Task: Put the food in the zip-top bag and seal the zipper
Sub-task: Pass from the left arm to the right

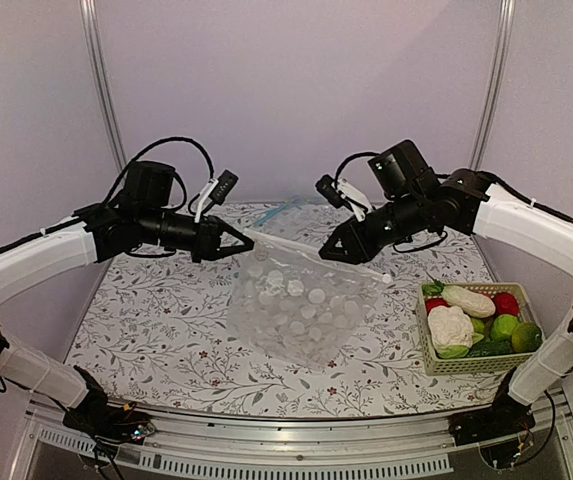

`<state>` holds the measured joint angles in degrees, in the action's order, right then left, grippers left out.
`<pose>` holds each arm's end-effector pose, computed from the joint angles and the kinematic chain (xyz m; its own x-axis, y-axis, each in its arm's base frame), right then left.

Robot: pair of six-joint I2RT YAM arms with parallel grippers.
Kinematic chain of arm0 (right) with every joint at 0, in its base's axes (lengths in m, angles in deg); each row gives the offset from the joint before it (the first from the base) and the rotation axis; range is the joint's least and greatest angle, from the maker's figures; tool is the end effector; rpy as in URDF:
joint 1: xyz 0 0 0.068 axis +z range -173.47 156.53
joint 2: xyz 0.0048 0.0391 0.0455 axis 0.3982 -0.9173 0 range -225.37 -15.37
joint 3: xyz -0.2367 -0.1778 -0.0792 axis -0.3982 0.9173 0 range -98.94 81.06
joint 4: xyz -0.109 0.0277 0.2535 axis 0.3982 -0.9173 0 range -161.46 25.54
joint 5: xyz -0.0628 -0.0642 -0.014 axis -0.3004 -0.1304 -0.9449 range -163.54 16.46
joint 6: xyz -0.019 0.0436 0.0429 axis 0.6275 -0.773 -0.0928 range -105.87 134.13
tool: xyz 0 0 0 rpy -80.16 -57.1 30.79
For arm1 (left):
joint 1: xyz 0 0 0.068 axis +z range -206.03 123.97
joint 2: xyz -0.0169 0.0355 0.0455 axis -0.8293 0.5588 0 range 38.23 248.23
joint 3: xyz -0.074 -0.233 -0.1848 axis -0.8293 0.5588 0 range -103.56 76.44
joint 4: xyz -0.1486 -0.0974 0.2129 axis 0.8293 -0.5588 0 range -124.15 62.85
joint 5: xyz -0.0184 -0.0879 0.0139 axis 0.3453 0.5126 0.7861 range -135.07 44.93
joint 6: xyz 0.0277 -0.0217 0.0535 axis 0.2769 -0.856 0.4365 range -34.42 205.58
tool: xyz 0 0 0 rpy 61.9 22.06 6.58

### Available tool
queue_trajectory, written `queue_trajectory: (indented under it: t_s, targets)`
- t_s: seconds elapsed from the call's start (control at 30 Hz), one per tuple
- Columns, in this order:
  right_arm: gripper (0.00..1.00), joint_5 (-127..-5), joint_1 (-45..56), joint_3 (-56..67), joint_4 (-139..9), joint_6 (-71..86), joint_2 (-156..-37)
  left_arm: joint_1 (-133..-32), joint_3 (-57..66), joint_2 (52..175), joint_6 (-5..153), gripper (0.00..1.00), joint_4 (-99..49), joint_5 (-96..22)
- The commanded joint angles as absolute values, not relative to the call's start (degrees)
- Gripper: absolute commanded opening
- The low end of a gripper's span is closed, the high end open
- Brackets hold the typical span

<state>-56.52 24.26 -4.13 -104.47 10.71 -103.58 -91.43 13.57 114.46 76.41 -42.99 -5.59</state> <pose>0.2341 0.2791 0.3752 -0.5090 -0.4751 -0.7178 -0.8225 0.5143 0.2429 0.2389 -0.2085 0.3466 -0.5358 0.2299 -0.8125 0.8248 0.3486 -0.4452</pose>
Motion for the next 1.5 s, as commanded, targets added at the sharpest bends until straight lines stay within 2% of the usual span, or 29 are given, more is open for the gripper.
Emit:
queue_trajectory:
  t_s: [0.0, 0.3, 0.47, 0.57, 0.6, 0.67, 0.73, 0.77, 0.83, 0.9, 1.0, 1.03, 1.1, 1.17, 1.47]
  targets:
    - [0.24, -54.41, 23.57, -5.70, -103.94, 10.26, -105.07, -92.47, 12.46, 114.28, 77.23, 0.00, -44.32, -5.34]
    - [0.20, -50.52, 23.41, -6.04, -103.97, 11.55, -106.46, -92.64, 12.41, 113.82, 77.04, 0.00, -44.26, -6.00]
    - [0.10, -47.27, 23.43, -6.22, -104.01, 11.15, -107.37, -93.01, 12.46, 114.51, 75.94, 0.00, -41.88, -6.66]
    - [0.00, -46.69, 23.46, -6.15, -103.96, 10.76, -107.09, -93.12, 12.30, 115.23, 74.91, 0.00, -39.44, -7.82]
    - [0.00, -46.99, 23.45, -6.13, -103.92, 10.55, -106.72, -93.12, 12.01, 115.52, 74.27, 0.02, -38.48, -8.67]
    - [0.00, -48.16, 23.42, -6.25, -103.82, 9.80, -105.85, -93.12, 11.02, 116.03, 73.42, 0.20, -37.22, -12.29]
    - [0.00, -50.64, 23.45, -6.58, -103.80, 8.50, -104.62, -93.12, 9.54, 116.36, 72.83, 0.48, -37.24, -16.98]
    - [0.00, -52.06, 23.44, -6.77, -103.79, 7.53, -103.96, -93.12, 8.86, 116.27, 72.38, 0.58, -37.29, -19.93]
    - [0.00, -54.70, 23.43, -6.79, -103.56, 5.87, -102.40, -93.20, 7.99, 115.70, 71.32, 0.70, -37.06, -26.65]
    - [0.00, -57.84, 23.45, -6.60, -103.05, 4.09, -101.07, -93.54, 7.49, 114.70, 68.70, 0.77, -37.04, -33.60]
    - [0.00, -67.27, 24.84, -6.08, -102.93, 1.29, -99.65, -94.55, 8.62, 112.72, 62.48, 0.77, -35.25, -41.24]
    - [0.00, -70.23, 25.65, -5.86, -102.76, 0.58, -99.52, -95.06, 9.57, 112.17, 59.91, 0.75, -33.72, -42.38]
    - [0.00, -75.00, 26.82, -5.30, -101.79, -0.55, -99.79, -96.10, 12.51, 111.56, 53.94, 0.68, -29.26, -41.51]
    - [0.00, -77.97, 27.52, -5.02, -100.63, -2.57, -100.66, -97.81, 14.00, 112.14, 49.19, 0.68, -23.66, -40.05]
    - [0.00, -76.41, 28.16, -6.13, -95.50, -6.54, -104.67, -104.11, 15.26, 122.26, 36.08, 0.72, -12.33, -34.16]
